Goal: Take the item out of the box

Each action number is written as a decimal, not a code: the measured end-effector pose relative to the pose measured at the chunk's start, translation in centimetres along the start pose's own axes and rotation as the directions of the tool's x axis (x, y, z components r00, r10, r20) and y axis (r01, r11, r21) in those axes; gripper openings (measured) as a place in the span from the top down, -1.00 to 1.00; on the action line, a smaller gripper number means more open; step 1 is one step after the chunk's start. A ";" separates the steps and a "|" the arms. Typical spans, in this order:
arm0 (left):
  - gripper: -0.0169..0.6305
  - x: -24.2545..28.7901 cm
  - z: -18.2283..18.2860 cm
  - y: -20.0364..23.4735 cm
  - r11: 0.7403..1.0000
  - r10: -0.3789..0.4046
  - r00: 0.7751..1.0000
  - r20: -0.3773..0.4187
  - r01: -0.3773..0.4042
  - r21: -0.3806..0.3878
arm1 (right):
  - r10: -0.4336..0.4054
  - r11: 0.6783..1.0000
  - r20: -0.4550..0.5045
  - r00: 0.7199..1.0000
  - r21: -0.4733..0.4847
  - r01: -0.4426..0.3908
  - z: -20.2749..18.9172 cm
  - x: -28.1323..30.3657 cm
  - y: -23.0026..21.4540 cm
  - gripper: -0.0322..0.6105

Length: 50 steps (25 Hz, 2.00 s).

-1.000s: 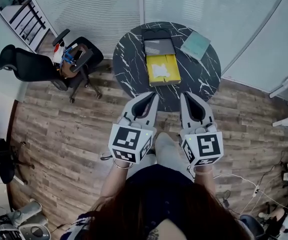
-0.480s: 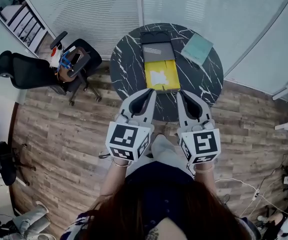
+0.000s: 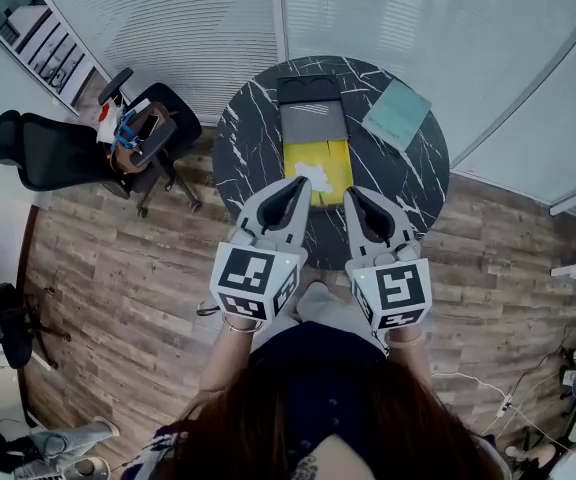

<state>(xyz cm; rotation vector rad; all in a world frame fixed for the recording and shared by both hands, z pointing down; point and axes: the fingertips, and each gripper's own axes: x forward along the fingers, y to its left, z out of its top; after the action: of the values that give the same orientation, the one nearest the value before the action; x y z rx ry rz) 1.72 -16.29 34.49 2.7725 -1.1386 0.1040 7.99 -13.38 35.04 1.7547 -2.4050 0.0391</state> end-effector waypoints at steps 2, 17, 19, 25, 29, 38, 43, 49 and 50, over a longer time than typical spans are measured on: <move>0.86 1.1 0.1 0.2 1.000 0.009 1.000 -0.004 -0.009 -0.001 | 0.015 1.000 -0.005 1.000 0.000 -0.015 -0.1 0.9 -0.8 0.82; 0.86 3.2 -0.3 3.3 0.997 0.082 0.996 -0.033 -0.082 -0.004 | 0.102 0.995 -0.047 0.994 -0.005 -0.102 -1.7 5.9 -1.5 0.82; 0.86 3.4 -0.2 3.8 0.997 0.078 0.996 -0.031 -0.078 -0.002 | 0.102 0.995 -0.053 0.993 -0.005 -0.103 -1.7 6.5 -1.4 0.82; 0.86 4.4 0.4 5.6 0.998 0.057 0.998 -0.031 -0.057 0.009 | 0.089 0.996 -0.087 0.992 -0.014 -0.091 -2.6 8.4 -2.1 0.82; 0.86 5.4 0.3 6.6 0.999 0.042 0.998 -0.042 -0.041 0.008 | 0.094 0.995 -0.118 0.989 -0.017 -0.097 -3.5 10.1 -2.3 0.82; 0.86 7.2 0.0 8.3 1.000 0.013 0.998 -0.055 -0.012 0.013 | 0.125 0.989 -0.194 0.973 -0.051 -0.138 -5.8 13.1 -1.8 0.82; 0.86 8.3 0.0 9.3 1.000 0.007 0.998 -0.059 -0.007 0.003 | 0.136 0.986 -0.237 0.962 -0.057 -0.154 -7.3 14.4 -1.9 0.82; 0.86 9.1 0.1 10.1 1.000 0.004 0.998 -0.056 -0.004 0.003 | 0.155 0.981 -0.290 0.944 -0.066 -0.182 -9.2 15.6 -1.9 0.82; 0.86 9.2 0.1 10.3 1.000 0.005 0.998 -0.056 -0.005 0.001 | 0.159 0.980 -0.299 0.941 -0.066 -0.187 -9.6 15.8 -1.8 0.82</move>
<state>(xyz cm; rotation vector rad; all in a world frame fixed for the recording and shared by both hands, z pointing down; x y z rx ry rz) 1.04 -29.93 36.60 2.7493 -1.1323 0.1824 6.17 -27.75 46.67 1.3825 -2.2946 0.1914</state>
